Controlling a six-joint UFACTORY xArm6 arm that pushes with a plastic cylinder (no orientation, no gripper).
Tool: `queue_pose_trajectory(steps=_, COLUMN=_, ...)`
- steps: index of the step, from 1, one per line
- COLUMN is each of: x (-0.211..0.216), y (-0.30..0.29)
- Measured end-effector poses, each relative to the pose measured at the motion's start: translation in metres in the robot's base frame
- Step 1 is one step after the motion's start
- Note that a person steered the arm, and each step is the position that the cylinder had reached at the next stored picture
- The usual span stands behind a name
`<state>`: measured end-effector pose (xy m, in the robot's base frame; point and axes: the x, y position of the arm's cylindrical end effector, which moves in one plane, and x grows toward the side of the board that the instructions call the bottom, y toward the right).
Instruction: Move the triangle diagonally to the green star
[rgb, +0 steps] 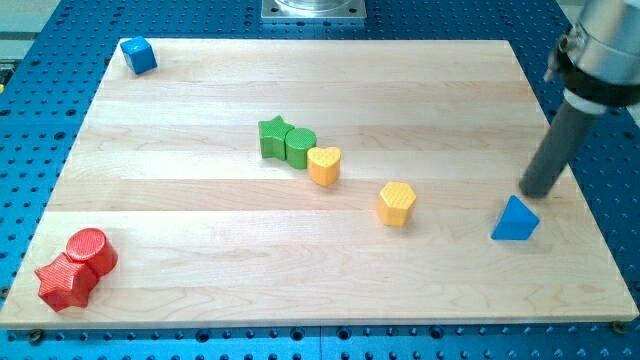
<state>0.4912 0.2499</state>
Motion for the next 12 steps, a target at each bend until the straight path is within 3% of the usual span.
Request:
queue_pose_trajectory(steps=2, x=0.043, y=0.004)
queue_pose_trajectory(steps=7, x=0.05, y=-0.102)
queue_pose_trajectory(steps=10, x=-0.033, y=-0.116)
queue_pose_trajectory(steps=12, x=0.02, y=-0.123)
